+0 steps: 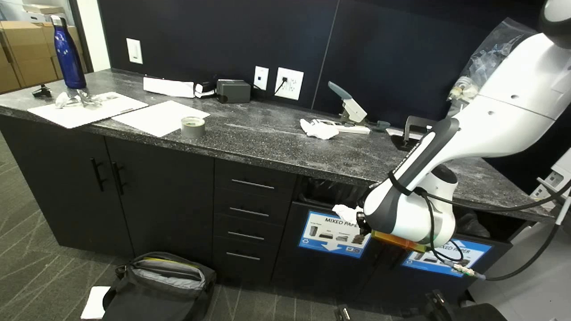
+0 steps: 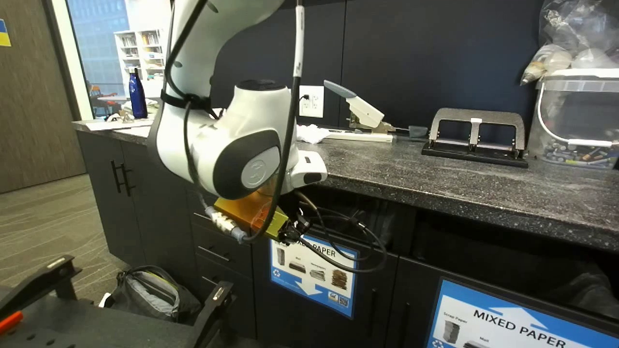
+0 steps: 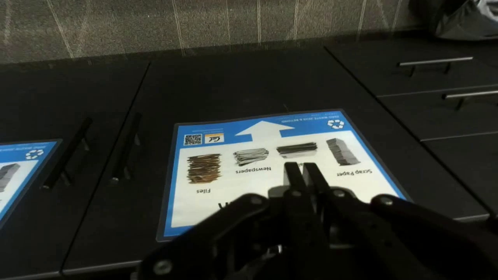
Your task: Put all the white pieces of papers in the left bin
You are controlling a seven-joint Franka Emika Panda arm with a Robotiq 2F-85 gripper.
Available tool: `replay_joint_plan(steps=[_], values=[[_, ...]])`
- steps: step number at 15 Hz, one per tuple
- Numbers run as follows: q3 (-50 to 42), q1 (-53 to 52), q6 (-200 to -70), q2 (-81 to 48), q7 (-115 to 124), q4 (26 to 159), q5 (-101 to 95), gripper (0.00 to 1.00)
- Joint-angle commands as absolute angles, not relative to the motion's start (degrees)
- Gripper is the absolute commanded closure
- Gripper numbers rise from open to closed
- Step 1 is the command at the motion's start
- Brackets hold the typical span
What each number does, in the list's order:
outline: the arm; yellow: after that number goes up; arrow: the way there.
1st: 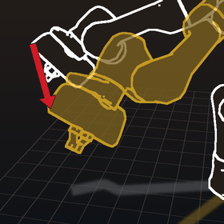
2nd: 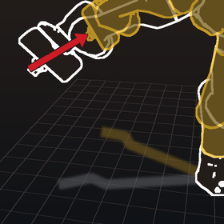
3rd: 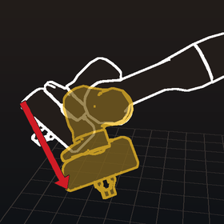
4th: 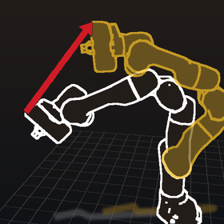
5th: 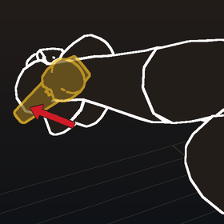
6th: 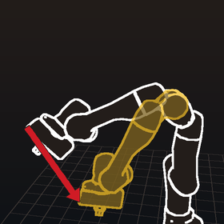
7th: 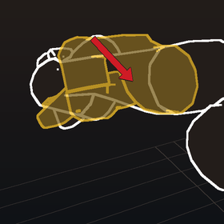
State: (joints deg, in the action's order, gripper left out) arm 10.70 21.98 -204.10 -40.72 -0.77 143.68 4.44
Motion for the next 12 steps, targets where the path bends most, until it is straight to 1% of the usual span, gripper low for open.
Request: replay_joint_plan(steps=[1,12], values=[[8.68,19.73,-206.66,-44.47,5.84,137.69,2.88,0.92],[6.82,16.57,-211.49,-53.39,10.76,123.36,3.55,0.92]])
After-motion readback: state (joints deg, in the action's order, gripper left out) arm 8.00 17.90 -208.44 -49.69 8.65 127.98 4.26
